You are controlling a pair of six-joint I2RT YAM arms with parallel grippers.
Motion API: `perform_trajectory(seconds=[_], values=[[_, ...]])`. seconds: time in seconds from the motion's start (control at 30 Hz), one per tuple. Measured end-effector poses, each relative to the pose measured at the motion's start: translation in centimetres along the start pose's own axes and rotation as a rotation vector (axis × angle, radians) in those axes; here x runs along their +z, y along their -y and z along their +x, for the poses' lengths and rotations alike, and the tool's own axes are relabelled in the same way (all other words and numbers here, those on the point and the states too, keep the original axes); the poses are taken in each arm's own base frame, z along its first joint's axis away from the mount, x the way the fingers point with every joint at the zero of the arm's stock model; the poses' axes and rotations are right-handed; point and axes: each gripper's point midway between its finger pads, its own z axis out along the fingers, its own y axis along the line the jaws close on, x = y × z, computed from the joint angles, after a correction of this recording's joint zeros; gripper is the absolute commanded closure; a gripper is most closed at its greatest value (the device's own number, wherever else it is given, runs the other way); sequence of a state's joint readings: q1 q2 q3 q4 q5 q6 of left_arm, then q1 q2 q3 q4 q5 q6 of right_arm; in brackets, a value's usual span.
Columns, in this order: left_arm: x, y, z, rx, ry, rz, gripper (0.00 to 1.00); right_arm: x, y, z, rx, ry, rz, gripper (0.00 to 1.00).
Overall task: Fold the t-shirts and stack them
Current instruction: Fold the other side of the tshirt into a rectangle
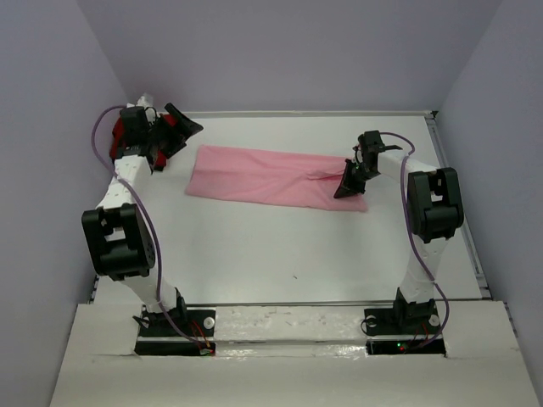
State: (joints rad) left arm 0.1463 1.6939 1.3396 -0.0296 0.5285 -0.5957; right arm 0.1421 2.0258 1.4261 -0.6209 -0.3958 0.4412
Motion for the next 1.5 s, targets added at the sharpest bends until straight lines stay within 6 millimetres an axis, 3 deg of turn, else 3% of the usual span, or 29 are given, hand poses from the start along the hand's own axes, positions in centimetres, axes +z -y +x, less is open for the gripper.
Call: perform_trajectory(seconds=[0.07, 0.13, 0.17, 0.23, 0.3, 0.43, 0.5, 0.8, 1.1, 1.37, 1.5], values=[[-1.0, 1.2, 0.1, 0.009, 0.021, 0.049, 0.01, 0.0, 0.0, 0.0, 0.000, 0.000, 0.000, 1.00], [-1.4, 1.2, 1.4, -0.004, 0.007, 0.082, 0.01, 0.0, 0.0, 0.0, 0.000, 0.001, 0.000, 1.00], [-1.4, 1.0, 2.6, -0.026, -0.022, 0.105, 0.06, 0.0, -0.1, -0.1, -0.001, 0.002, -0.001, 1.00], [-0.7, -0.4, 5.5, -0.092, -0.100, 0.120, 0.46, -0.1, -0.2, -0.3, -0.003, 0.006, -0.004, 1.00], [0.4, -2.5, 8.5, -0.176, -0.186, 0.114, 1.00, -0.1, -0.3, -0.4, -0.005, 0.009, -0.007, 1.00], [1.5, -5.8, 12.8, -0.295, -0.294, 0.059, 1.00, -0.1, -0.4, -0.6, -0.007, 0.010, -0.010, 1.00], [1.7, -6.0, 13.1, -0.307, -0.303, 0.060, 1.00, -0.1, -0.4, -0.6, -0.007, 0.010, -0.010, 1.00], [3.6, -5.0, 10.3, -0.254, -0.245, 0.118, 1.00, 0.0, -0.4, -0.6, -0.012, 0.007, -0.009, 1.00], [6.1, -7.2, 9.8, -0.240, -0.231, 0.066, 1.00, -0.1, -0.3, -0.6, -0.019, 0.005, -0.008, 1.00], [7.1, -7.1, 8.4, -0.189, -0.198, 0.058, 1.00, -0.2, -0.5, -0.8, -0.024, 0.008, -0.009, 1.00], [7.7, -7.9, 8.7, -0.182, -0.202, 0.040, 1.00, -0.2, -0.4, -0.7, -0.026, 0.005, -0.007, 1.00]])
